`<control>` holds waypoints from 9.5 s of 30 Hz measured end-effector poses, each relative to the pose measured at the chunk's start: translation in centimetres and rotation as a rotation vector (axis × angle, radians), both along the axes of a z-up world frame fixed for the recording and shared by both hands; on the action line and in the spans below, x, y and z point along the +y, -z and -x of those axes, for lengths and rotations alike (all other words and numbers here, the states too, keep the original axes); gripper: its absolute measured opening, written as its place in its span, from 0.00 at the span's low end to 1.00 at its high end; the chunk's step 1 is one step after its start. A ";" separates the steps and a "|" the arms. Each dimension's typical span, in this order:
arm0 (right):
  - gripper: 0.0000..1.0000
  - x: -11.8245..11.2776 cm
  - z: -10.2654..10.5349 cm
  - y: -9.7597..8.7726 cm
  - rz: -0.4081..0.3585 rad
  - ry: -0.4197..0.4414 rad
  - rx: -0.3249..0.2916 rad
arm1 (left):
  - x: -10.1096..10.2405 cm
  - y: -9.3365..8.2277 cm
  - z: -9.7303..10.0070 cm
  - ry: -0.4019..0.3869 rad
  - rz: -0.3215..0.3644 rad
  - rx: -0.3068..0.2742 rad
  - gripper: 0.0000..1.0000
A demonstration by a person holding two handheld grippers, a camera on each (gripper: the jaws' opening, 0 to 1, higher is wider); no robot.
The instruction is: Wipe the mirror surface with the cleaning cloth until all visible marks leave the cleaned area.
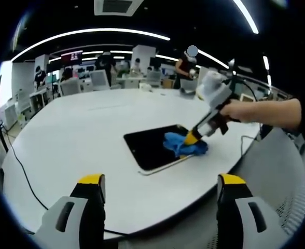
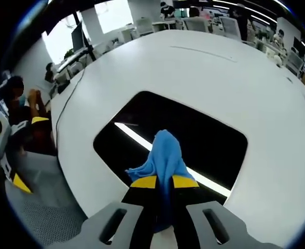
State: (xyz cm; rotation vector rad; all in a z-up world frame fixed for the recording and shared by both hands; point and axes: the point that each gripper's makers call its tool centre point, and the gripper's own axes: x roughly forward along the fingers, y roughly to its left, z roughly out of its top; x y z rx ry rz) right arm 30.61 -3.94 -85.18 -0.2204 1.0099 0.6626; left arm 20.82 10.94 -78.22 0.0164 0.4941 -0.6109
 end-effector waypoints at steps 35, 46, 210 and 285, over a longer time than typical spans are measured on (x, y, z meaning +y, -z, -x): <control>0.04 7.6 0.4 0.2 -0.069 -0.068 0.023 | -0.1 -0.2 0.1 0.007 0.017 -0.004 0.88; 0.04 9.5 0.4 0.1 -0.092 -0.080 0.015 | 0.0 -0.3 0.0 -0.001 0.021 -0.010 0.88; 0.04 8.6 -9.8 -0.5 -0.154 -0.022 -0.088 | 0.8 0.1 -0.4 -0.054 0.015 0.009 0.75; 0.03 7.8 -1.7 -0.1 -0.086 -0.201 -0.003 | 0.8 -0.1 -0.4 -0.058 0.016 -0.007 0.78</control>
